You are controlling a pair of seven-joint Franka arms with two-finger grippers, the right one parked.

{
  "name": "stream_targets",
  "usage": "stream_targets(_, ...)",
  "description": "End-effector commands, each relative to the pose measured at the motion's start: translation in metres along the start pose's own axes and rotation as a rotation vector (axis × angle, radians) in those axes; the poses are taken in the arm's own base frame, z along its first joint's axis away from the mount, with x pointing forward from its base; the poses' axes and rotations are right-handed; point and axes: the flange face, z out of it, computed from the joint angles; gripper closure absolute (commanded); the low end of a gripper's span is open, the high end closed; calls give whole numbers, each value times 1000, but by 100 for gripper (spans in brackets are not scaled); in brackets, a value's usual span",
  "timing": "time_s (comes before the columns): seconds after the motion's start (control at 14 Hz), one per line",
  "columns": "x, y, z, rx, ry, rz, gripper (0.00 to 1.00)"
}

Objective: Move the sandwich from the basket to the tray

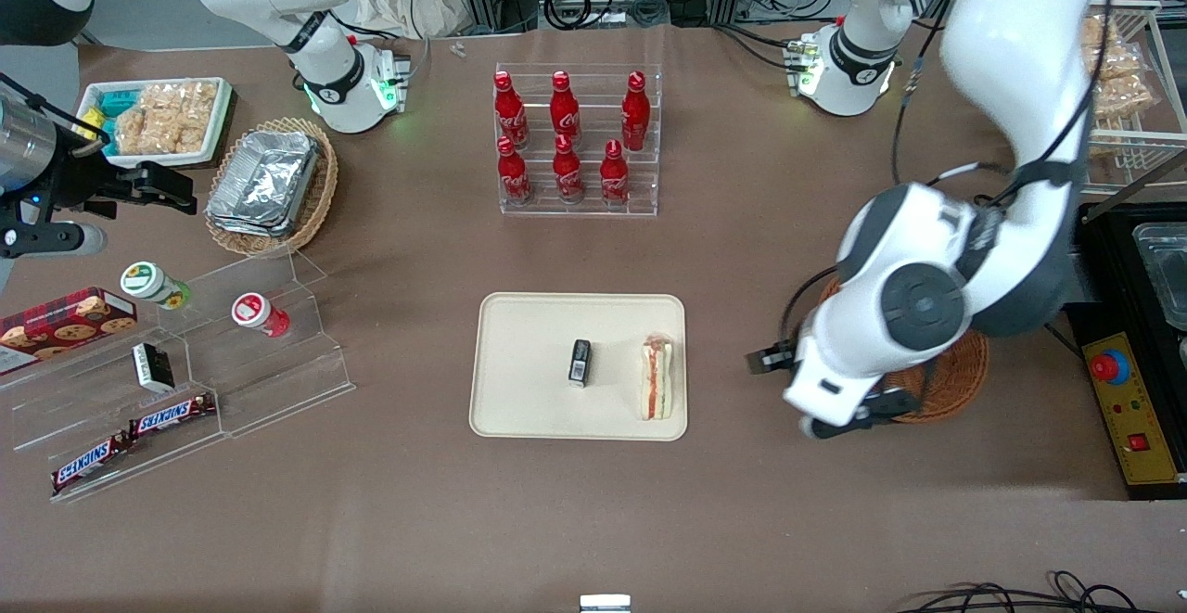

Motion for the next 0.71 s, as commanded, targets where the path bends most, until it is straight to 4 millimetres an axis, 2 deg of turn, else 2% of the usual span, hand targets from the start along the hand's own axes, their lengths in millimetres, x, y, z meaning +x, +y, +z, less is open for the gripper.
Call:
stream_targets(0.0, -39, -43, -21, 51, 36, 17, 1)
stream_targets(0.14, -53, -73, -39, 53, 37, 74, 1)
stream_targets(0.29, -61, -97, -46, 69, 42, 120, 1)
stream_targets(0.64, -64, -155, -65, 93, 43, 246, 1)
